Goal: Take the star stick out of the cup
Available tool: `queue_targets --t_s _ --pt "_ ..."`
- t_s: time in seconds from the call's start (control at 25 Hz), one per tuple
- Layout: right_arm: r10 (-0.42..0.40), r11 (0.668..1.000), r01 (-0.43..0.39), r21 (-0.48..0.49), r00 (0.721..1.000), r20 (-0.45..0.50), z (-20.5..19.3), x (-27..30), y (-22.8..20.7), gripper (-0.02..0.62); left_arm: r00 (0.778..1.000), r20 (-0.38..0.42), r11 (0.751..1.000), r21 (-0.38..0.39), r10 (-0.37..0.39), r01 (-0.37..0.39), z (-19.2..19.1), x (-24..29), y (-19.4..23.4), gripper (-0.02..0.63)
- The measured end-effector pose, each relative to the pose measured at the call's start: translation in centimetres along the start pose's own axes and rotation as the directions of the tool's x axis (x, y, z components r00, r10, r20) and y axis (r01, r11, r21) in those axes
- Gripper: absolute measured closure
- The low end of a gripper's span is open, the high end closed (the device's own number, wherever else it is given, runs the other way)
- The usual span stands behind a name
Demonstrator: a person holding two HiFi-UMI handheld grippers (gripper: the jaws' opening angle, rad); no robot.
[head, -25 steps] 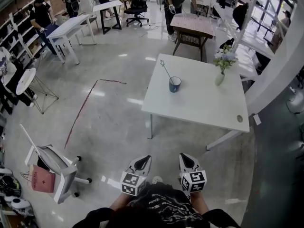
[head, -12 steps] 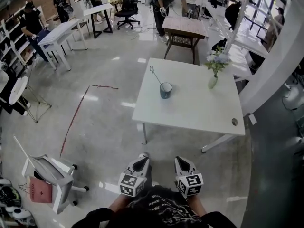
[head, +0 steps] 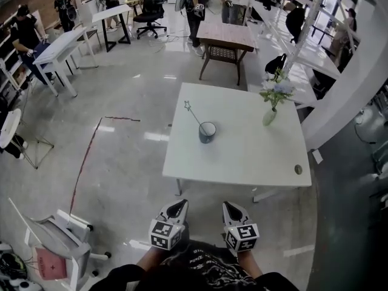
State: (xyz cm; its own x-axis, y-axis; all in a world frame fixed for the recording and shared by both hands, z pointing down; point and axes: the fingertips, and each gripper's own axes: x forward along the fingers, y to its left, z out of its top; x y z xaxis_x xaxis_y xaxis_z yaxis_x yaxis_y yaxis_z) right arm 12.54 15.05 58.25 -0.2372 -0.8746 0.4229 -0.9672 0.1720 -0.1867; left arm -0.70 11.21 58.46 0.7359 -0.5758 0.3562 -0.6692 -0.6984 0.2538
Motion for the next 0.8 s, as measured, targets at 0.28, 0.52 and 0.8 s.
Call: queue_targets --t_s 0.28,0.52,0.8 --pt "-0.019 1.0 0.019 -0.008 1.0 0.008 4.8 8.0 -1.1 0.589 1.0 0.007 1.0 0.01 -0.012 0.012 4.8 5.1 7.0 0.586" --pt "-0.046 0.999 0.046 0.002 0.998 0.039 7.8 13.5 -1.2 0.589 0.999 -0.001 0.998 0.044 -0.037 0.037 7.8 7.8 11.9 0.588" --pt "-0.065 0.998 0.066 -0.014 0.996 0.066 10.7 17.7 -2.6 0.589 0.999 -0.014 0.998 0.045 -0.042 0.043 9.1 10.9 15.4 0.587"
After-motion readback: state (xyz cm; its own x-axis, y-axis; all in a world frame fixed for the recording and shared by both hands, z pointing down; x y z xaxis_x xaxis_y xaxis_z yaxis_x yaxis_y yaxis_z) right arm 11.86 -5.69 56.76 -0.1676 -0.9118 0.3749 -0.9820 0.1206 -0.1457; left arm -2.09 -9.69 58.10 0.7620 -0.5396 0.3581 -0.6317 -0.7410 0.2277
